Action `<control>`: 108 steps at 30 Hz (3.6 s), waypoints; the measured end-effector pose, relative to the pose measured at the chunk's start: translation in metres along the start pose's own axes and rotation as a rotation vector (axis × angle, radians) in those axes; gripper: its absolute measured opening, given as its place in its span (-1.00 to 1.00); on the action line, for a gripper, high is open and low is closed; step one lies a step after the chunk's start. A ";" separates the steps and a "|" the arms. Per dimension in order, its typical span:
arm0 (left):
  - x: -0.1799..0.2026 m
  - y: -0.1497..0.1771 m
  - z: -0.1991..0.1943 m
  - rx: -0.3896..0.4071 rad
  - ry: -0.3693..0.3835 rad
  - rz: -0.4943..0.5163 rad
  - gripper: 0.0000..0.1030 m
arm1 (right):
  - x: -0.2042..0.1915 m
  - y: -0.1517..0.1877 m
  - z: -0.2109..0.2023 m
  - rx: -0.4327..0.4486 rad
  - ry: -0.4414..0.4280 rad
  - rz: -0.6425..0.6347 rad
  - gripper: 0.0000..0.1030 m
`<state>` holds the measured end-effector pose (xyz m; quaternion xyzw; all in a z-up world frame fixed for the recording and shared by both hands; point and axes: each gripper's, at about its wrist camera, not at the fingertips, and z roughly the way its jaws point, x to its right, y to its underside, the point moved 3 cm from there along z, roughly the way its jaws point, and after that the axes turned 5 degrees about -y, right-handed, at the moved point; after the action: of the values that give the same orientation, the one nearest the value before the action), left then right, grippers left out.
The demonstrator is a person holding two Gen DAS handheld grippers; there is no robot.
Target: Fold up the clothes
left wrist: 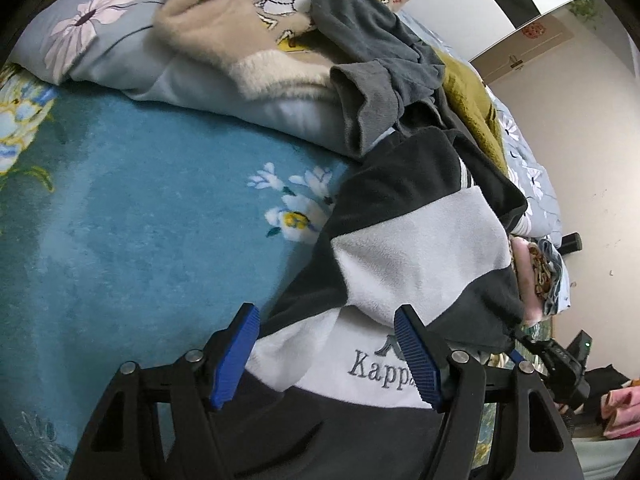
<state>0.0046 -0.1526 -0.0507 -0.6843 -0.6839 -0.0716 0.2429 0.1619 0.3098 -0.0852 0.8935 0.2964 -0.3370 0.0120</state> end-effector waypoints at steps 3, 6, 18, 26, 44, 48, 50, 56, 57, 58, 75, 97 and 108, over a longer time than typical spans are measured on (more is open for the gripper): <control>-0.003 0.008 0.002 -0.022 -0.022 0.034 0.43 | 0.014 0.002 -0.014 -0.001 0.001 0.041 -0.05; -0.007 0.018 0.004 -0.051 -0.038 0.082 0.43 | 0.030 0.015 -0.013 -0.095 -0.026 0.081 -0.05; -0.031 0.050 0.003 -0.120 -0.083 0.284 0.43 | 0.068 0.105 -0.016 -0.478 -0.102 0.021 -0.05; -0.059 0.070 0.017 -0.176 -0.020 0.226 0.36 | 0.072 0.125 -0.021 -0.456 -0.138 0.040 -0.12; -0.069 0.106 0.022 -0.209 -0.009 0.271 -0.84 | 0.055 0.147 -0.011 -0.579 -0.086 -0.006 -0.81; -0.057 0.108 0.006 -0.165 0.056 0.250 -0.87 | 0.047 0.133 -0.033 -0.487 -0.200 0.011 -0.83; -0.051 0.098 -0.012 -0.112 0.121 0.194 -0.87 | 0.038 0.124 -0.043 -0.432 -0.271 0.014 -0.83; -0.017 0.056 -0.067 0.056 0.256 0.113 -0.87 | 0.017 0.094 -0.071 -0.327 -0.406 0.044 -0.83; -0.011 0.049 -0.076 0.082 0.271 0.110 -0.87 | 0.011 0.089 -0.073 -0.316 -0.423 0.051 -0.83; -0.005 0.041 -0.082 0.106 0.283 0.101 -0.87 | 0.004 0.086 -0.071 -0.310 -0.427 0.056 -0.83; 0.033 -0.064 -0.004 0.066 0.223 -0.046 -0.86 | -0.006 -0.010 -0.019 -0.306 -0.321 0.214 -0.83; 0.011 -0.045 0.036 -0.060 0.290 0.155 -0.11 | -0.037 0.005 0.020 -0.512 -0.123 -0.110 -0.38; 0.022 0.009 0.036 -0.071 0.090 0.502 -0.06 | -0.055 0.036 0.026 -0.632 -0.043 -0.342 -0.54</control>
<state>0.0063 -0.1166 -0.0746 -0.8366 -0.4783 -0.0634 0.2593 0.1330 0.2457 -0.0785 0.7759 0.5309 -0.2444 0.2376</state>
